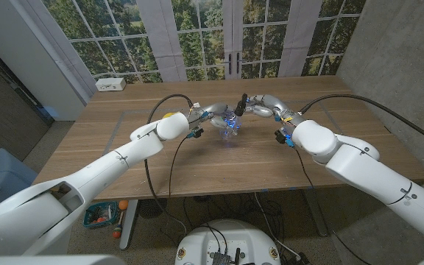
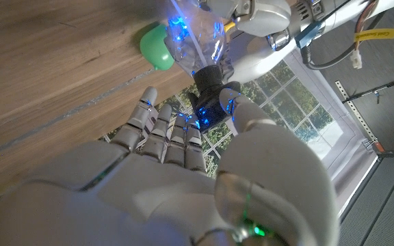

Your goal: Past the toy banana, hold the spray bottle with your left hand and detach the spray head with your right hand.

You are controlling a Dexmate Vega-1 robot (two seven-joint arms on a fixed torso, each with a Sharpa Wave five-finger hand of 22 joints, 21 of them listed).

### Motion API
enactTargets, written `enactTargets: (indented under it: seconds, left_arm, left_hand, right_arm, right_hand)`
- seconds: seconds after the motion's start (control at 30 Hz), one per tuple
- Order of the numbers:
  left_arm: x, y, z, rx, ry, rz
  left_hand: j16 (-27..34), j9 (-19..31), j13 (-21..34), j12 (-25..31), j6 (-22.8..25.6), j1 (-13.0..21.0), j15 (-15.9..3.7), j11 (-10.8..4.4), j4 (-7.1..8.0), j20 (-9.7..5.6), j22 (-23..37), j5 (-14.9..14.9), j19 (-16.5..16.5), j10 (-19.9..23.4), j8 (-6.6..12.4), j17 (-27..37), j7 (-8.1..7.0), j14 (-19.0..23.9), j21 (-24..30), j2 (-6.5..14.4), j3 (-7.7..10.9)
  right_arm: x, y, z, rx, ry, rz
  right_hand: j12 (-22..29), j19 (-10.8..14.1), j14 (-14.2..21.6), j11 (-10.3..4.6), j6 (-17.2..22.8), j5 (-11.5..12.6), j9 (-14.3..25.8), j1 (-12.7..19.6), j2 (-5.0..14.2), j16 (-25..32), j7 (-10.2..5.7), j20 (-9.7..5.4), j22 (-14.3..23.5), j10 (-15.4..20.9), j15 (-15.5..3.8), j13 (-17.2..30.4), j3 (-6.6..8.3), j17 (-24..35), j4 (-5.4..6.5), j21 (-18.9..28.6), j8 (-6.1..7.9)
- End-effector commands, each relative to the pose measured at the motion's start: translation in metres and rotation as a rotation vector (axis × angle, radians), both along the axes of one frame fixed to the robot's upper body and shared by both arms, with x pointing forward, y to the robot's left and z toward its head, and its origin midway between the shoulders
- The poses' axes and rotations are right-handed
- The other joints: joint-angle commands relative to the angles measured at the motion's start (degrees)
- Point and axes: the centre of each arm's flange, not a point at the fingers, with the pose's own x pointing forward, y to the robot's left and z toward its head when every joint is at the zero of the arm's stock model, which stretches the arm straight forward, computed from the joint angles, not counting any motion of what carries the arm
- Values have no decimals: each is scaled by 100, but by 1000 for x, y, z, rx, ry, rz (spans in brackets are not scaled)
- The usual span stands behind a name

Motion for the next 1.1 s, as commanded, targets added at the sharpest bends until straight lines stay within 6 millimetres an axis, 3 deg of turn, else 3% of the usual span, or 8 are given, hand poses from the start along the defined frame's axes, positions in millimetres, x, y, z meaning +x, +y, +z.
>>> enactTargets:
  seconds: [0.03,0.07,0.13,0.23,0.43,0.47,0.73,1.1]
  left_arm:
    - [2,-1,-1,9,-1,21]
    - [2,-1,-1,10,0,23]
    - [3,-1,-2,15,3,29]
    - [3,-1,-3,18,4,32]
    - [3,-2,-3,21,6,38]
    - [3,-2,-3,23,6,39]
    - [4,-4,-4,29,9,50]
    - [2,-8,-1,25,3,48]
  left_hand:
    - [35,15,640,4,942,1160,-1510,-1280,476,-365,4,11,-17,1340,-23,47,-807,774,62,1265,509]
    - [33,16,636,-3,950,1159,-1509,-1280,477,-364,2,12,-19,1336,-19,48,-805,775,67,1266,510]
    - [30,16,639,-5,955,1157,-1509,-1281,477,-367,-2,13,-24,1342,-17,51,-806,777,78,1267,511]
    - [26,26,653,-4,953,1157,-1510,-1281,476,-369,-8,15,-31,1352,-11,55,-812,781,96,1267,513]
    - [17,36,667,-14,961,1159,-1510,-1280,472,-368,-17,18,-39,1349,-2,63,-810,784,126,1263,514]
    - [15,39,668,-19,959,1158,-1509,-1280,473,-370,-19,19,-42,1346,0,65,-815,786,133,1266,516]
    - [3,42,686,-36,946,1158,-1511,-1283,471,-371,-34,21,-60,1352,-3,79,-818,796,185,1262,519]
    - [-10,35,708,-47,961,1159,-1511,-1283,467,-376,-51,21,-70,1384,0,96,-810,814,250,1255,521]
  right_arm:
    - [1,4,11,-77,105,107]
    - [2,5,13,-82,118,124]
    - [2,5,16,-95,141,150]
    - [1,6,18,-103,120,139]
    - [1,7,18,-91,84,153]
    - [0,7,19,-77,73,165]
    - [-6,-1,15,50,-57,256]
    - [-22,-7,1,79,-262,167]
  right_hand:
    - [-108,-162,-209,42,-476,573,39,197,-233,-88,28,39,9,-411,46,6,364,-20,46,-173,-164]
    - [-122,-212,-270,81,-553,613,41,145,-275,-102,46,86,12,-503,85,7,363,-17,75,-203,-177]
    - [-102,-513,-493,134,-886,617,61,-412,-394,-96,146,257,47,-760,208,2,141,43,338,-352,-190]
    - [-72,-652,-725,256,-1339,2,47,-1353,-619,-35,170,315,67,-1084,299,-3,-544,138,590,-480,-195]
    - [-78,-770,-873,339,-1505,-610,36,-1700,-688,-33,190,418,66,-1291,363,-12,-840,167,619,-591,-161]
    - [-58,-794,-901,354,-1427,-773,32,-1734,-664,-28,47,433,64,-1305,375,-15,-877,173,603,-621,-116]
    - [17,-924,-963,352,-283,-1614,28,-2016,-368,39,-679,474,63,-1363,385,-77,-1050,202,548,-828,230]
    - [242,-553,-551,180,2204,-2111,82,-2589,-22,256,-249,449,67,-554,195,-294,-1291,182,465,-921,936]
